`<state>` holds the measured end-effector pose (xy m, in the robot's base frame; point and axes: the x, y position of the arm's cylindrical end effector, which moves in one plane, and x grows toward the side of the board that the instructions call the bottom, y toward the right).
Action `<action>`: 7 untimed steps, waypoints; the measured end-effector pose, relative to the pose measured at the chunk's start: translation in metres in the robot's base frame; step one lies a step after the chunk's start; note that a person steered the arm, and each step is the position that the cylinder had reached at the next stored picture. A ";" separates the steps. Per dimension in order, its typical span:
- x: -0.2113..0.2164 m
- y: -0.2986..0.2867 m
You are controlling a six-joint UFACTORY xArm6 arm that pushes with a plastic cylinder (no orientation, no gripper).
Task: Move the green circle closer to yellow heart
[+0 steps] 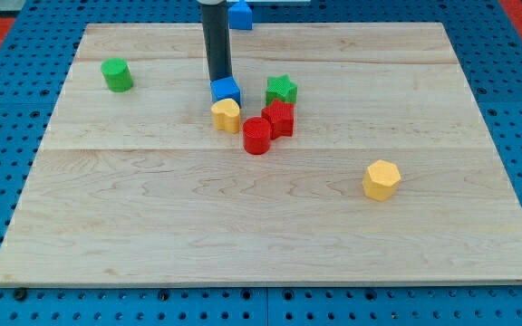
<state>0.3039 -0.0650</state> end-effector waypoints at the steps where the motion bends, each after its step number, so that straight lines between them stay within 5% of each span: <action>1: -0.043 -0.057; 3: -0.037 -0.183; 5: 0.049 -0.110; 7: 0.036 -0.107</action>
<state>0.3401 -0.1724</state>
